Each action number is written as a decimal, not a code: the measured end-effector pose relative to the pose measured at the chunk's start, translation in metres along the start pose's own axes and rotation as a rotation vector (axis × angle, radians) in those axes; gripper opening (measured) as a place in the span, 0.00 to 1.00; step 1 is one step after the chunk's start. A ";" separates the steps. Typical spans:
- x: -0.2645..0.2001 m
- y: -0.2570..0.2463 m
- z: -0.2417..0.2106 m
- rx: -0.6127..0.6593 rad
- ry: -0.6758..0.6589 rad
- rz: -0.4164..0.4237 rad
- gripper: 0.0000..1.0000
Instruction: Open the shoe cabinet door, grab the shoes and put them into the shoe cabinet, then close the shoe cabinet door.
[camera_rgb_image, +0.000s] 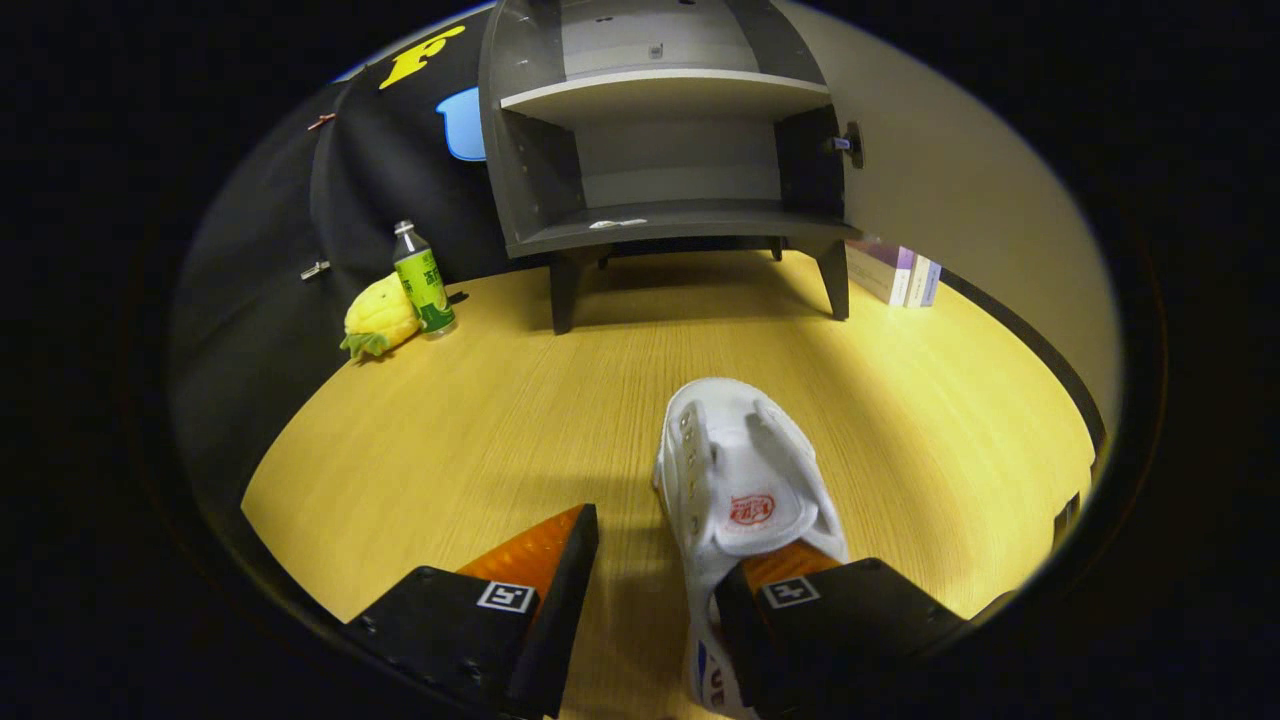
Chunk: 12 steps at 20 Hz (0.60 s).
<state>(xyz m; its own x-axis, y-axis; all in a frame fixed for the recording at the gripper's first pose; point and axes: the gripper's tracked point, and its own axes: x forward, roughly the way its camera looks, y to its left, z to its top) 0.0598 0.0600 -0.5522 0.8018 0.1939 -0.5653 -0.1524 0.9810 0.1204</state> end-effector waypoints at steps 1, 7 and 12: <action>0.003 -0.003 0.003 -0.010 -0.021 -0.022 0.63; 0.025 -0.015 0.015 -0.003 -0.071 -0.026 0.09; 0.013 -0.019 0.028 -0.009 -0.084 0.012 0.06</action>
<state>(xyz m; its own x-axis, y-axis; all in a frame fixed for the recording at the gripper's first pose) 0.0897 0.0433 -0.5390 0.8453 0.2042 -0.4937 -0.1667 0.9788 0.1193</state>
